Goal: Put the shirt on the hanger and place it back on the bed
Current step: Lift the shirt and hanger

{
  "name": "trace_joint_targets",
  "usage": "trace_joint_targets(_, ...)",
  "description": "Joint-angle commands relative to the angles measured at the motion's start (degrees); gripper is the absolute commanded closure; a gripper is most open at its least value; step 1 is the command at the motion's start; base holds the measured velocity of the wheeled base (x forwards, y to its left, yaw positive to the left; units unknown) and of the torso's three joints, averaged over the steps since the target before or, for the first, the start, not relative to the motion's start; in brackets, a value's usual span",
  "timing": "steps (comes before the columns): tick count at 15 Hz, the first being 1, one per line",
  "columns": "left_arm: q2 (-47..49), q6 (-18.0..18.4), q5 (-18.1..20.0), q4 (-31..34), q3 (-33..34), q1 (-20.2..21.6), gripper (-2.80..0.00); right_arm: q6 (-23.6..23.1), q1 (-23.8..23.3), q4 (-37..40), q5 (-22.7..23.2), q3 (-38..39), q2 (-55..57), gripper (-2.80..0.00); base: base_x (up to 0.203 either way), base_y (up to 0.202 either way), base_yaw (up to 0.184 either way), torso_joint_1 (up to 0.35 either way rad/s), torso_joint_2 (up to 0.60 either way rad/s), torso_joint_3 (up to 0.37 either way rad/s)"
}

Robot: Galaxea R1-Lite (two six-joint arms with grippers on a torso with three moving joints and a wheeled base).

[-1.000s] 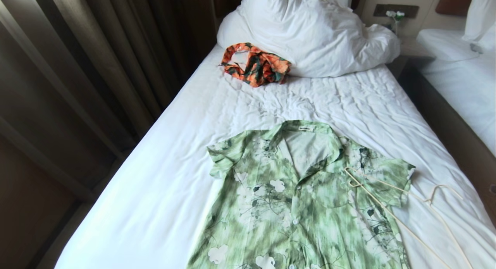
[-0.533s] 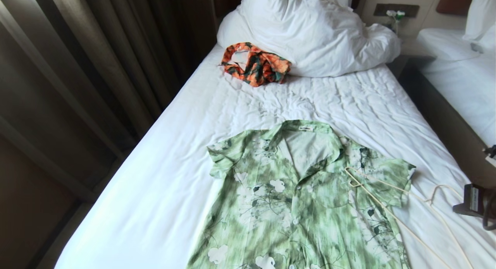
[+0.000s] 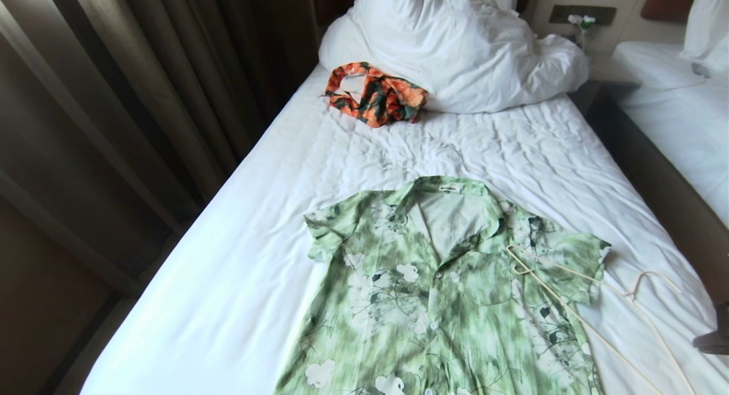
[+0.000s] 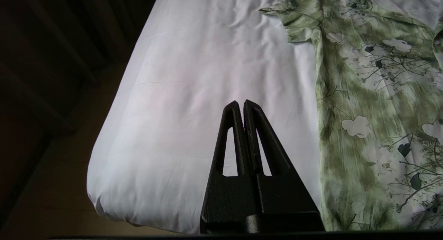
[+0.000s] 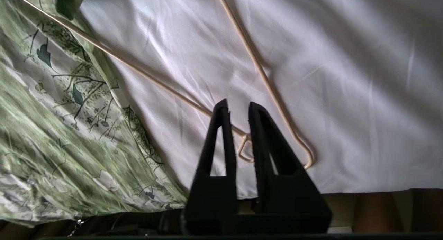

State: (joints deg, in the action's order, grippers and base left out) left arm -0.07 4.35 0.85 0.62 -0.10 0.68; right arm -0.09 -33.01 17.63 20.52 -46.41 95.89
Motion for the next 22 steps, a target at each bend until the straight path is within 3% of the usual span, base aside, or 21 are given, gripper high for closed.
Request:
trace_joint_targets(1, 0.1, 0.0, 0.0, 0.0, 0.0, 0.0, 0.00, -2.9, -3.7, 1.0, 3.1, -0.1, 2.1, -2.80, 0.000, 0.000, 0.000, 0.000, 0.00, 0.000)
trace_joint_targets(6, 0.1, 0.0, 0.0, 0.0, 0.0, 0.0, 0.00, -10.9, -9.8, 1.0, 15.4, -0.5, 5.1, -2.80, 0.000, 0.000, 0.000, 0.000, 0.00, 0.000)
trace_joint_targets(11, 0.1, 0.0, 0.0, 0.0, 0.0, 0.0, 0.00, -16.3, -11.3, 1.0, 21.1, -1.0, 11.1, -2.80, 0.000, 0.000, 0.000, 0.000, 0.00, 0.000)
trace_joint_targets(15, 0.1, 0.0, 0.0, 0.0, 0.0, 0.0, 0.00, -25.3, -13.8, 1.3, 32.8, 0.7, 13.0, -2.80, 0.000, 0.000, 0.000, 0.000, 0.00, 0.000)
trace_joint_targets(22, 0.1, 0.0, 0.0, 0.0, 0.0, 0.0, 0.00, -25.9, -14.0, 0.6, 32.9, -3.3, 17.5, -2.80, 0.000, 0.000, 0.000, 0.000, 0.00, 0.000)
